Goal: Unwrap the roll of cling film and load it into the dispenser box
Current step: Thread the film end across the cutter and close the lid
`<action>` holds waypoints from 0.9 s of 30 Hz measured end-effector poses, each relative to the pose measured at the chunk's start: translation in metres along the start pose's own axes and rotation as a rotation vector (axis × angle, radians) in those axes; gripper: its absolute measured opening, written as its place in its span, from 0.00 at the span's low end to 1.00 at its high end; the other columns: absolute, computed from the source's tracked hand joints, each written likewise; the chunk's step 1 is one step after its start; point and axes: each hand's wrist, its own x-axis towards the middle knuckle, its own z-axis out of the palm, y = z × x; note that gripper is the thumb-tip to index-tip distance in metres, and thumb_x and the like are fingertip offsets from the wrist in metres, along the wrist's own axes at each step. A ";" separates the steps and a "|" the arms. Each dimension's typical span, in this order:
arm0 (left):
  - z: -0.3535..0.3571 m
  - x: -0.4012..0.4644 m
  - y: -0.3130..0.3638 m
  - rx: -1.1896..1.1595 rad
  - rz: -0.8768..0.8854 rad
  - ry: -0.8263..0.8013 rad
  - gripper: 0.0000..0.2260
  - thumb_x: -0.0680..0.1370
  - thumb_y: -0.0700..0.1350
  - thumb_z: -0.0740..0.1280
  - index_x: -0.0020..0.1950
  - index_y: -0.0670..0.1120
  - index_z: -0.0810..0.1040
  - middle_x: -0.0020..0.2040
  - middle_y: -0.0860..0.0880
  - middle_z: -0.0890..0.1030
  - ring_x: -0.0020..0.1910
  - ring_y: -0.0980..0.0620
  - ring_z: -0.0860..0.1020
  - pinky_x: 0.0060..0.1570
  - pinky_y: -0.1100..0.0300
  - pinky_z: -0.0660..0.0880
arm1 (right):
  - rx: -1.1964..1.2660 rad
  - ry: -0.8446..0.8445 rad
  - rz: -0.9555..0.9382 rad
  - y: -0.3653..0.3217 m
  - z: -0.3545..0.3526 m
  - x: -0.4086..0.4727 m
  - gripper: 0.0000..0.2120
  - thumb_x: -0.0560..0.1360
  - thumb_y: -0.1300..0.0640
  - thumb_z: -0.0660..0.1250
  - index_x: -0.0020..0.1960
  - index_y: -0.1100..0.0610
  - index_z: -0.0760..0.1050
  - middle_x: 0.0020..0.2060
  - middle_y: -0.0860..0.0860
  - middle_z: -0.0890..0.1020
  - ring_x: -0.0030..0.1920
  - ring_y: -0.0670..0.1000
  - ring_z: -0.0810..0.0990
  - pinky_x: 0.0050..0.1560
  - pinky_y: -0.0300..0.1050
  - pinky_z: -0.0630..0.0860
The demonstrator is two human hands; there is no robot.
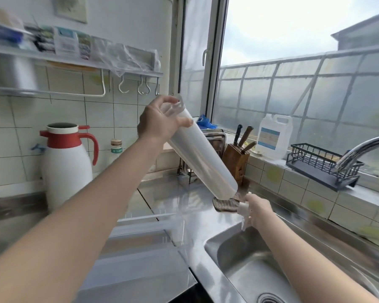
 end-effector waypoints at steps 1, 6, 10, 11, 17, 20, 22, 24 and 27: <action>-0.008 -0.001 0.000 -0.036 -0.014 0.001 0.23 0.58 0.48 0.81 0.49 0.60 0.78 0.53 0.57 0.72 0.54 0.50 0.73 0.50 0.58 0.74 | 0.030 -0.011 0.002 -0.004 0.001 -0.002 0.11 0.73 0.59 0.64 0.53 0.63 0.71 0.49 0.60 0.76 0.47 0.61 0.75 0.54 0.58 0.76; -0.041 -0.012 0.001 -0.141 -0.039 0.012 0.22 0.57 0.48 0.80 0.47 0.61 0.79 0.55 0.55 0.73 0.56 0.50 0.74 0.54 0.49 0.77 | 0.232 -0.230 0.106 -0.018 0.016 -0.026 0.18 0.79 0.57 0.58 0.66 0.62 0.65 0.62 0.64 0.73 0.60 0.66 0.74 0.59 0.70 0.69; -0.063 -0.019 0.002 -0.176 -0.071 0.025 0.22 0.56 0.47 0.80 0.46 0.61 0.79 0.58 0.54 0.75 0.56 0.50 0.75 0.55 0.49 0.77 | 0.409 -0.379 0.151 -0.005 0.036 -0.049 0.18 0.79 0.58 0.53 0.67 0.63 0.66 0.58 0.66 0.76 0.54 0.63 0.77 0.55 0.61 0.74; -0.069 -0.021 0.001 -0.179 -0.087 0.035 0.22 0.56 0.46 0.80 0.46 0.61 0.79 0.59 0.54 0.75 0.57 0.50 0.75 0.56 0.49 0.76 | 0.464 -0.406 0.143 -0.002 0.041 -0.055 0.17 0.78 0.59 0.52 0.64 0.63 0.69 0.54 0.65 0.77 0.46 0.60 0.76 0.51 0.56 0.75; -0.107 -0.025 -0.015 -0.277 -0.250 0.140 0.19 0.58 0.44 0.80 0.42 0.60 0.78 0.60 0.50 0.75 0.57 0.46 0.77 0.57 0.44 0.76 | 0.617 -0.470 0.051 -0.005 0.058 -0.073 0.11 0.79 0.57 0.54 0.39 0.51 0.70 0.34 0.51 0.71 0.33 0.50 0.69 0.34 0.42 0.65; -0.121 -0.029 -0.025 -0.340 -0.327 0.168 0.18 0.59 0.42 0.80 0.40 0.58 0.77 0.58 0.51 0.76 0.56 0.46 0.77 0.57 0.46 0.76 | 0.568 -0.597 -0.042 -0.008 0.062 -0.087 0.14 0.81 0.52 0.55 0.38 0.53 0.69 0.39 0.53 0.76 0.36 0.53 0.74 0.32 0.47 0.66; -0.128 -0.033 -0.031 -0.358 -0.365 0.173 0.17 0.60 0.41 0.79 0.40 0.58 0.77 0.58 0.52 0.76 0.55 0.47 0.77 0.55 0.47 0.78 | 0.586 -0.619 -0.033 -0.006 0.066 -0.094 0.13 0.81 0.50 0.56 0.40 0.54 0.70 0.41 0.54 0.77 0.39 0.54 0.76 0.35 0.48 0.66; -0.136 -0.036 -0.036 -0.364 -0.400 0.171 0.16 0.62 0.42 0.78 0.41 0.57 0.77 0.57 0.53 0.77 0.50 0.50 0.77 0.50 0.49 0.78 | 0.600 -0.649 -0.043 -0.003 0.067 -0.098 0.13 0.81 0.49 0.56 0.42 0.54 0.72 0.42 0.54 0.78 0.40 0.53 0.76 0.35 0.48 0.66; -0.149 -0.040 -0.048 -0.375 -0.459 0.185 0.17 0.65 0.43 0.77 0.47 0.56 0.75 0.48 0.54 0.76 0.43 0.52 0.74 0.43 0.53 0.77 | 0.531 -0.705 -0.111 0.003 0.064 -0.099 0.11 0.79 0.49 0.59 0.50 0.54 0.77 0.45 0.54 0.80 0.41 0.52 0.77 0.38 0.45 0.67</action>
